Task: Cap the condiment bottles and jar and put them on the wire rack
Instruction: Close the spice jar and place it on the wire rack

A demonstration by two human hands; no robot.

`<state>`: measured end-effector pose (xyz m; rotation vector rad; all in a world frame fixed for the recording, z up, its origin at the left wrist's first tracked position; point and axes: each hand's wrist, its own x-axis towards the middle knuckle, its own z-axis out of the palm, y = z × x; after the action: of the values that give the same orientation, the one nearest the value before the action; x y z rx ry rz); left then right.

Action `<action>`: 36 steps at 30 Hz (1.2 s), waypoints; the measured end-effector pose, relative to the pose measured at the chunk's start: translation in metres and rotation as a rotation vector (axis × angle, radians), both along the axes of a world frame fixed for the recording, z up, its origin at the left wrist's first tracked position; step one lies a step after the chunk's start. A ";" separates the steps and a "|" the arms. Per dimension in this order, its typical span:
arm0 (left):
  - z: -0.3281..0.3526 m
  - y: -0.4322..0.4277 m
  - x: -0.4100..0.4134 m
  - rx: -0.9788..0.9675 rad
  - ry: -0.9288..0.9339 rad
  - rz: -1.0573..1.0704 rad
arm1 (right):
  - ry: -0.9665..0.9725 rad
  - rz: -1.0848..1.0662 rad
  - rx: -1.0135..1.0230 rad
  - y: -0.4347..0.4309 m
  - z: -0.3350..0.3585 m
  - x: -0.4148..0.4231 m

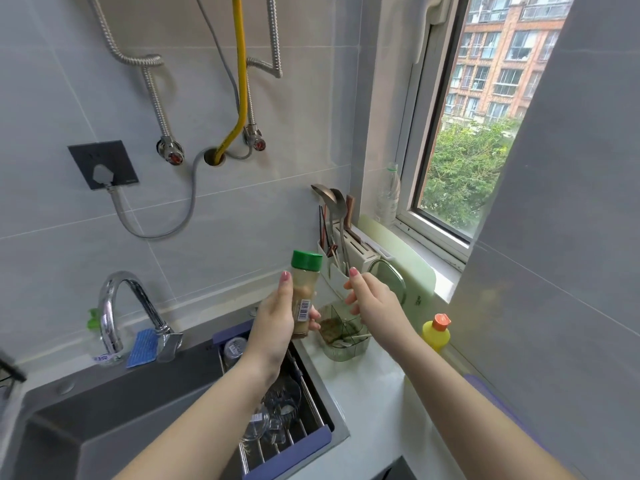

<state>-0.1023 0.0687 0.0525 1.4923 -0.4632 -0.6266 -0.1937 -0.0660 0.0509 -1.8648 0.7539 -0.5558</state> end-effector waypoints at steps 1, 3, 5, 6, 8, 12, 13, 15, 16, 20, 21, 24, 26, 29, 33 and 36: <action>0.000 0.005 0.005 -0.015 -0.003 0.012 | 0.002 0.015 -0.009 0.004 0.000 0.006; 0.001 0.015 0.015 -0.027 -0.008 0.039 | 0.007 0.038 -0.020 0.012 0.002 0.017; 0.002 0.029 0.025 -0.035 0.003 0.078 | 0.007 0.055 -0.017 0.023 0.003 0.032; 0.003 0.036 0.030 -0.044 0.008 0.100 | 0.003 0.063 -0.012 0.028 0.004 0.039; 0.005 0.054 0.041 -0.069 0.016 0.151 | -0.005 0.095 -0.007 0.043 0.006 0.057; 0.010 0.100 0.069 -0.050 -0.036 0.243 | 0.005 0.193 0.007 0.081 0.011 0.096; 0.011 0.113 0.076 -0.045 -0.050 0.264 | 0.003 0.224 0.018 0.092 0.013 0.106; 0.014 0.141 0.091 -0.031 -0.070 0.308 | -0.001 0.274 0.036 0.117 0.015 0.128; 0.016 0.155 0.098 -0.026 -0.076 0.331 | -0.002 0.296 0.040 0.129 0.016 0.140; 0.021 0.216 0.128 -0.028 -0.112 0.445 | 0.007 0.401 0.063 0.185 0.024 0.185; 0.022 0.232 0.135 -0.020 -0.130 0.466 | 0.007 0.424 0.052 0.200 0.026 0.195; 0.026 0.276 0.156 0.003 -0.158 0.527 | 0.006 0.480 0.029 0.243 0.029 0.226; 0.028 0.307 0.171 -0.005 -0.165 0.571 | 0.007 0.518 0.036 0.273 0.031 0.247; 0.028 0.353 0.194 0.000 -0.198 0.624 | 0.002 0.571 0.027 0.317 0.035 0.277; 0.028 0.410 0.220 -0.002 -0.245 0.694 | 0.004 0.634 0.015 0.371 0.040 0.311; 0.027 0.449 0.234 -0.021 -0.254 0.721 | 0.000 0.676 -0.013 0.409 0.041 0.333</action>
<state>0.1321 0.5173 0.0795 1.5902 -0.0961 0.1361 0.1393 0.3430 0.0922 -1.9804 0.0876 -0.1234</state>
